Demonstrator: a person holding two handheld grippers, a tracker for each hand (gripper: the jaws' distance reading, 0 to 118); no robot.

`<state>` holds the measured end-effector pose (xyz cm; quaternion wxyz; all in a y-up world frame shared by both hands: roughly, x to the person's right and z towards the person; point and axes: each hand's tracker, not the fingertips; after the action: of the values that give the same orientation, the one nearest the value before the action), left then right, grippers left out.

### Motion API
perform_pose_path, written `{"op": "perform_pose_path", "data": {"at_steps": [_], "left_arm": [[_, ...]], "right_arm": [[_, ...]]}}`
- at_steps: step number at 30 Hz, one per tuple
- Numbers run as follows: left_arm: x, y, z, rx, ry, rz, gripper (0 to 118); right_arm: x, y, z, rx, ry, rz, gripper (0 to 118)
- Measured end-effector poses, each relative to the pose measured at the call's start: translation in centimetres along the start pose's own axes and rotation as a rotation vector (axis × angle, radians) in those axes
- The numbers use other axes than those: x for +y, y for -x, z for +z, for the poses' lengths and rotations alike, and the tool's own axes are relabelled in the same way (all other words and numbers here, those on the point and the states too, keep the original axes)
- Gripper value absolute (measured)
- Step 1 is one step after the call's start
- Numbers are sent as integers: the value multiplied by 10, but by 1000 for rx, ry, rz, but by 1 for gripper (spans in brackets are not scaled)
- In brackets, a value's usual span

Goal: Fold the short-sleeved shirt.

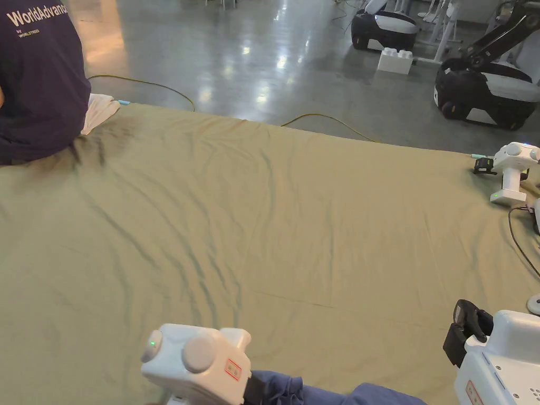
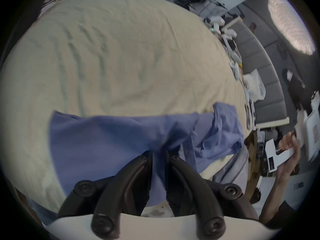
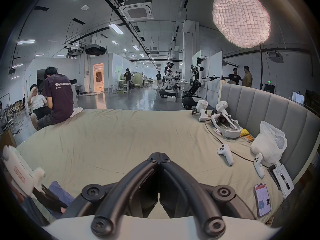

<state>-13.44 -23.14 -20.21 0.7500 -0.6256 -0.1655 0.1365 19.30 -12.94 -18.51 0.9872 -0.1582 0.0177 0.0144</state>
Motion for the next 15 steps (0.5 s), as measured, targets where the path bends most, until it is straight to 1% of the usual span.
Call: {"op": "perform_pose_path", "data": {"at_steps": [2, 5, 8, 12, 15], "left_arm": [[-4, -14, -16, -33, 59, -27, 17], [-14, -33, -25, -55, 46, -69, 17], [-20, -44, -29, -52, 6, -102, 17], [-20, -34, -33, -65, -3, -62, 17], [-18, -17, -16, -130, -15, 5, 17]], "right_arm": [[-1, -1, -1, -2, 5, -3, 0], [-3, -2, -1, -1, 14, -4, 0], [-4, 0, 1, -4, 11, 16, 0], [-3, 0, 1, 5, 10, 20, 0], [-1, 0, 1, 8, 5, 18, 0]]}}
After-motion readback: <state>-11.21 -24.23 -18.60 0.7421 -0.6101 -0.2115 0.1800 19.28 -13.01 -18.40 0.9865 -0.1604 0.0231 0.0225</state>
